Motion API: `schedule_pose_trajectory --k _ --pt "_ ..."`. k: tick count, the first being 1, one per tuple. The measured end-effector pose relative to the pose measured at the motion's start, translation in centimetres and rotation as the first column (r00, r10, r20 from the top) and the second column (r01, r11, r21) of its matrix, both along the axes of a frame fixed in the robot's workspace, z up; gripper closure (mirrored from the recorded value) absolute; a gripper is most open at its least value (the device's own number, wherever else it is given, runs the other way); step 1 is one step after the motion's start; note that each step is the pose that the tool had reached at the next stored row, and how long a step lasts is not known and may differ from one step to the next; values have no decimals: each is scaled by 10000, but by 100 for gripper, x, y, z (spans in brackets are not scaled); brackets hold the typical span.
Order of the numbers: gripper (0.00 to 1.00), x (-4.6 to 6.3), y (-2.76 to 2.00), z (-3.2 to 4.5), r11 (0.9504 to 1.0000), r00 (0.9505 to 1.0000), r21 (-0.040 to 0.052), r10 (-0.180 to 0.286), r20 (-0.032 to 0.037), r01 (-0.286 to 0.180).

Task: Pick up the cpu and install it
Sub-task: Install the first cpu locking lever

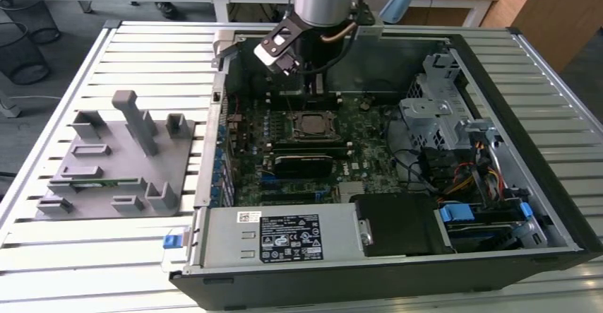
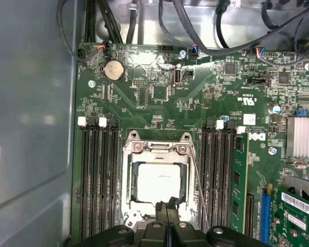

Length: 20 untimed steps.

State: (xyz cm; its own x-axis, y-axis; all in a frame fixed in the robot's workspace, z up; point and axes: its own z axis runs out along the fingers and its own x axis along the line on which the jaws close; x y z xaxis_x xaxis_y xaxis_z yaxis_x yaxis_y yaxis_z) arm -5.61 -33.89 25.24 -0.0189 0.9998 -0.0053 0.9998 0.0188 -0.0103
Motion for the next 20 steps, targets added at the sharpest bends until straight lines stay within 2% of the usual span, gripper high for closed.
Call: schedule_pose_trajectory --k 7,10,11,15,17,20 --pt "89 0 0 122 10000 10000 -2 0 -1 0" --pt "89 0 0 138 9999 9999 2 121 1 -121" --pt "89 0 0 139 9979 9979 0 655 1 -655" --pt "89 0 0 135 9904 9904 -9 1383 0 -1383" --pt "89 0 0 129 9858 9858 -47 1679 -7 -1679" --pt "89 0 0 119 9759 9759 -72 2181 -11 -2181"
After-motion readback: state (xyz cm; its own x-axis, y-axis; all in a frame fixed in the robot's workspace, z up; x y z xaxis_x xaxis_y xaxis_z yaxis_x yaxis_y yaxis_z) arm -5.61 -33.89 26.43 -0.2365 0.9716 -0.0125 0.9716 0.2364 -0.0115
